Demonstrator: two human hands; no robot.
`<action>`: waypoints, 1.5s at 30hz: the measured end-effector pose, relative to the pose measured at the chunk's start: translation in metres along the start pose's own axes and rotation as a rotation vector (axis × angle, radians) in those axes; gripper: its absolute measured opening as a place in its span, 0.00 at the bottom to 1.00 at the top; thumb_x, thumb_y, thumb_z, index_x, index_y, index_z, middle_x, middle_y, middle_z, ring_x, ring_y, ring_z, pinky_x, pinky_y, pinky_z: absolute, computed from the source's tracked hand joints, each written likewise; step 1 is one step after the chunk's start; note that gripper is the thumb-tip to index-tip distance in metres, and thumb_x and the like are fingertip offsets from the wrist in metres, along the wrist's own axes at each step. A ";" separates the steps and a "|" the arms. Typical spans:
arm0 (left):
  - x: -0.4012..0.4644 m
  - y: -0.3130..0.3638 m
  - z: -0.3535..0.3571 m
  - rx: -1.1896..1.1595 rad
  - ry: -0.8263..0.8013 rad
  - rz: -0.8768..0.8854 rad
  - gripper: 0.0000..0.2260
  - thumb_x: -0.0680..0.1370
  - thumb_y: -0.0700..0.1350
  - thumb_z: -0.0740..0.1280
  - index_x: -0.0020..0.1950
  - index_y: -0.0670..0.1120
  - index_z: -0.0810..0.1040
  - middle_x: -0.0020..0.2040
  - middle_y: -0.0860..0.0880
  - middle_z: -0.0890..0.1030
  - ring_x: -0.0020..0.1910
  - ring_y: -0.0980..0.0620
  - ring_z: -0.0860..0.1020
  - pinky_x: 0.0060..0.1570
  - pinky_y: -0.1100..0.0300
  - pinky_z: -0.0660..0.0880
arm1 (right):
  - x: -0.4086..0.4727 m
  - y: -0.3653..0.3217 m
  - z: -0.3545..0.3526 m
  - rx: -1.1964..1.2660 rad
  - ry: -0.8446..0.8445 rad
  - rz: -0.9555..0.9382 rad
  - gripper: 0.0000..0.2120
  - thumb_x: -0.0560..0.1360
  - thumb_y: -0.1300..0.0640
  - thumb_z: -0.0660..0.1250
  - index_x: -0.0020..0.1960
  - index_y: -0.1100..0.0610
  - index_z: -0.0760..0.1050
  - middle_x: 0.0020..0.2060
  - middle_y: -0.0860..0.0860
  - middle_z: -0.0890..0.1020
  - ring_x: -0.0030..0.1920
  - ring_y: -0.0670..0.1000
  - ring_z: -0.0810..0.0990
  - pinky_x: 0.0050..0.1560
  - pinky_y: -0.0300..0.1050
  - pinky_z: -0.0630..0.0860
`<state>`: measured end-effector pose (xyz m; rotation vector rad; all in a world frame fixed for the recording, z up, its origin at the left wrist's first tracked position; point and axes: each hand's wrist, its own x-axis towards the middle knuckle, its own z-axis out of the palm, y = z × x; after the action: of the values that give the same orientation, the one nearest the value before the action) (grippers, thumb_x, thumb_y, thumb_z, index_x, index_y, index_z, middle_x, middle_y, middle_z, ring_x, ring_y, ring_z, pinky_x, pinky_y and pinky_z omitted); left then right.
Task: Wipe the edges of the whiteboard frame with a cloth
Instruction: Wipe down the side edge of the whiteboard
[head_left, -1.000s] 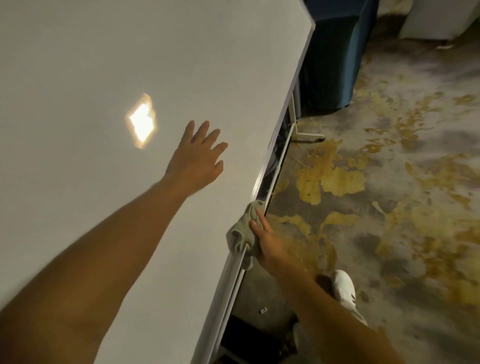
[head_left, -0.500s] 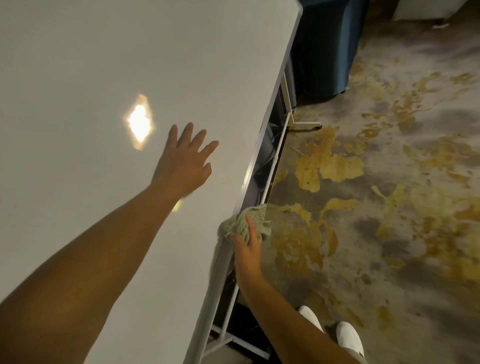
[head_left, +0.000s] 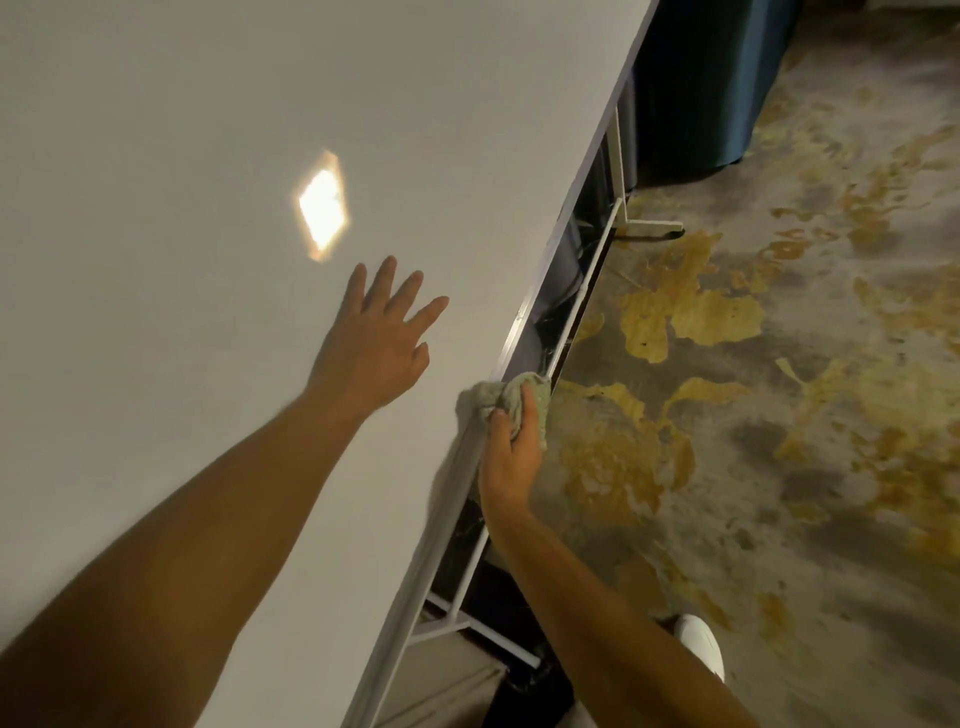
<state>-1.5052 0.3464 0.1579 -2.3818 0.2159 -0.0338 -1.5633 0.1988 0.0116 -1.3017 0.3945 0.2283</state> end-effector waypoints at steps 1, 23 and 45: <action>-0.003 -0.002 -0.001 -0.002 -0.001 0.007 0.31 0.85 0.62 0.52 0.86 0.54 0.49 0.86 0.42 0.55 0.85 0.34 0.51 0.82 0.34 0.51 | -0.001 0.002 0.002 0.049 0.044 0.040 0.22 0.84 0.50 0.56 0.78 0.49 0.62 0.70 0.57 0.73 0.67 0.57 0.74 0.67 0.57 0.74; -0.039 -0.054 0.024 0.166 0.101 -0.123 0.31 0.84 0.62 0.49 0.86 0.53 0.54 0.86 0.44 0.55 0.85 0.32 0.50 0.79 0.28 0.48 | -0.071 0.058 0.049 0.086 0.051 0.067 0.26 0.74 0.61 0.70 0.68 0.42 0.72 0.59 0.49 0.80 0.54 0.46 0.81 0.47 0.31 0.79; -0.115 -0.155 0.011 0.371 0.196 -0.244 0.30 0.85 0.61 0.48 0.85 0.52 0.56 0.86 0.45 0.55 0.85 0.34 0.49 0.80 0.29 0.51 | -0.218 0.172 0.112 0.111 -0.130 0.455 0.19 0.84 0.58 0.59 0.74 0.53 0.67 0.59 0.54 0.79 0.57 0.55 0.78 0.63 0.49 0.74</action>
<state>-1.5945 0.4839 0.2600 -2.0205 0.0065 -0.3900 -1.8102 0.3628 -0.0284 -1.0684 0.5811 0.6612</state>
